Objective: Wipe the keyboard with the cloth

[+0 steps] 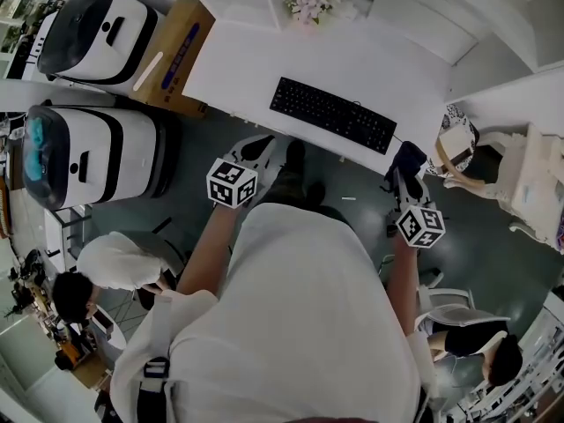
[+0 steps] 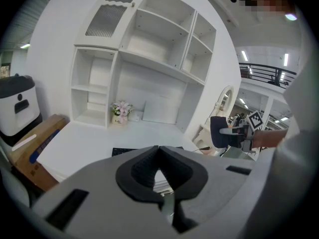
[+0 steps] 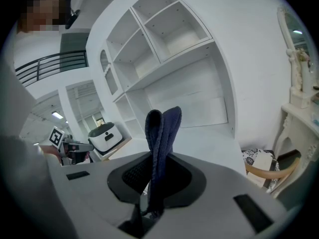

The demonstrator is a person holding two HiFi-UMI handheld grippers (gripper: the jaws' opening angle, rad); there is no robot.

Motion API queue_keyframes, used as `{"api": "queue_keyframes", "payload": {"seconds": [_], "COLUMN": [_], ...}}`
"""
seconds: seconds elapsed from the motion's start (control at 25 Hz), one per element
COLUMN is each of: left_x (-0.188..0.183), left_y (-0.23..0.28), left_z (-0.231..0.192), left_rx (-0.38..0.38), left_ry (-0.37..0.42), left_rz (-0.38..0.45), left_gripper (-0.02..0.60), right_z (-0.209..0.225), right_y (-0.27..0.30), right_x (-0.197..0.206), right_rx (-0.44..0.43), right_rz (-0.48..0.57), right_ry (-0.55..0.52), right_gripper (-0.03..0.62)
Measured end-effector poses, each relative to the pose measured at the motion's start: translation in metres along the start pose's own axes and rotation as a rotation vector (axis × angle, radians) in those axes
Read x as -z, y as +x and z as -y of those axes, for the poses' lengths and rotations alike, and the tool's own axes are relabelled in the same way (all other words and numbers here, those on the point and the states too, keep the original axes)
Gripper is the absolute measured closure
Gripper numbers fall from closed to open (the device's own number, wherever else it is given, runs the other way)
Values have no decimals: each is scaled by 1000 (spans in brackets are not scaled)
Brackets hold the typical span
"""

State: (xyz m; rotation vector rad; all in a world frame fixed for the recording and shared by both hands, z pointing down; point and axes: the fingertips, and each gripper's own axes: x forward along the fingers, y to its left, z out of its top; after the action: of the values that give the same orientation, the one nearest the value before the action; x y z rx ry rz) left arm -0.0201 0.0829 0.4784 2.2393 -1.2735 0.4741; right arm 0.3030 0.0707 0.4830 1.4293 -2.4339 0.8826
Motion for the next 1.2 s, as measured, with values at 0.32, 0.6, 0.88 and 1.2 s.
{"api": "queue_keyframes", "payload": {"seconds": [0.32, 0.6, 0.88, 1.2], "left_x": [-5, -2, 10, 34], "left_y": [17, 44, 75, 113], "left_z": [-30, -61, -93, -131], "left_rx": [34, 79, 127, 171], "left_ry": [11, 18, 16, -12], "left_rz": [-43, -97, -164, -250], "left_gripper": [574, 574, 574, 574], "right_z": [-6, 15, 27, 62], "right_y": [20, 38, 56, 84], "right_x": [2, 12, 19, 41], "right_rx": [31, 129, 189, 291], "right_rz": [-13, -28, -62, -101], "right_ry": [24, 85, 118, 222], "right_gripper": [531, 530, 530, 530]}}
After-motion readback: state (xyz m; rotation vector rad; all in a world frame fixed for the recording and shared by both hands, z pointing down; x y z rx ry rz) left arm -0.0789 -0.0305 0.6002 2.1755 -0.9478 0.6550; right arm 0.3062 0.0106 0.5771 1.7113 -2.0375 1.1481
